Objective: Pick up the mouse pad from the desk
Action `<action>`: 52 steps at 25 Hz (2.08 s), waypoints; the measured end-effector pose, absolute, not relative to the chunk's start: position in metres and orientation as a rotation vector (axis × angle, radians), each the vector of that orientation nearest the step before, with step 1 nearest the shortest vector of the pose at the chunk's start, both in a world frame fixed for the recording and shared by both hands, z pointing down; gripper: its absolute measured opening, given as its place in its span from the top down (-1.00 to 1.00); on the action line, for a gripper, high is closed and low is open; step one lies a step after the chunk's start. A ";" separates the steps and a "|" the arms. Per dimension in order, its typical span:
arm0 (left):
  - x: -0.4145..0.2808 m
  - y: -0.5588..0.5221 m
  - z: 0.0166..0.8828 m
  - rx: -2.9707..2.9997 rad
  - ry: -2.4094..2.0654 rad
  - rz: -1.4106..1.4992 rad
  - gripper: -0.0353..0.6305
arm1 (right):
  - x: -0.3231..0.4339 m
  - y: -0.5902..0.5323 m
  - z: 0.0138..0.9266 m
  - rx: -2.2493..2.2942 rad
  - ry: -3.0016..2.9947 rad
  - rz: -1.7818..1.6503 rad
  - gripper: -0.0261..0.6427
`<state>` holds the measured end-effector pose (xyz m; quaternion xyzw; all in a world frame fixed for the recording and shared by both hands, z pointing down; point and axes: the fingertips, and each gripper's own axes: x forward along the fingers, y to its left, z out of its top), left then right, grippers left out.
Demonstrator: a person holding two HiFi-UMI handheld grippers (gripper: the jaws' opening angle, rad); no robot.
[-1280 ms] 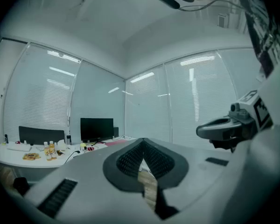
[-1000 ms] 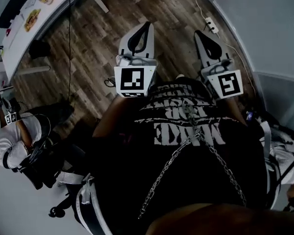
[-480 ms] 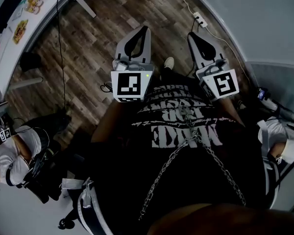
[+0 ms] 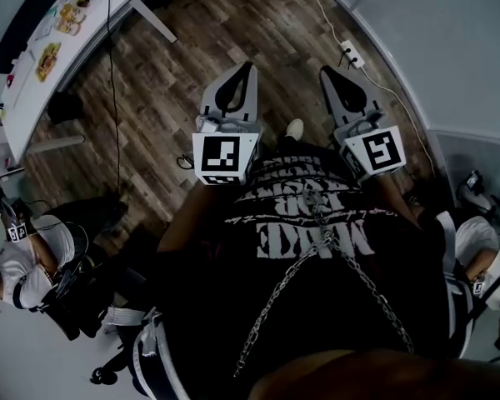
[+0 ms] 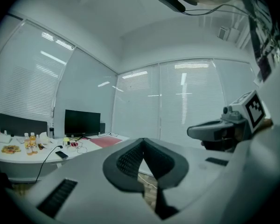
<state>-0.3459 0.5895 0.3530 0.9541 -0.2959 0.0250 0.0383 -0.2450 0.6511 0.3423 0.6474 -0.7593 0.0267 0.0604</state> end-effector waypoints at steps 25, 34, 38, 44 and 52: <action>-0.175 0.523 0.338 2.873 -1.018 0.195 0.87 | -0.054 0.591 0.359 1.931 -2.438 0.123 0.92; -0.135 0.459 0.351 2.889 -0.921 0.138 0.87 | -0.020 0.533 0.361 1.964 -2.338 0.104 0.92; -0.124 0.410 0.346 2.890 -0.875 0.106 0.87 | -0.021 0.483 0.352 1.957 -2.305 0.107 0.92; -0.104 0.336 0.344 2.922 -0.804 0.082 0.87 | -0.019 0.412 0.349 1.949 -2.279 0.101 0.92; -0.111 0.258 0.342 2.960 -0.775 0.060 0.87 | -0.029 0.328 0.347 1.977 -2.260 0.128 0.92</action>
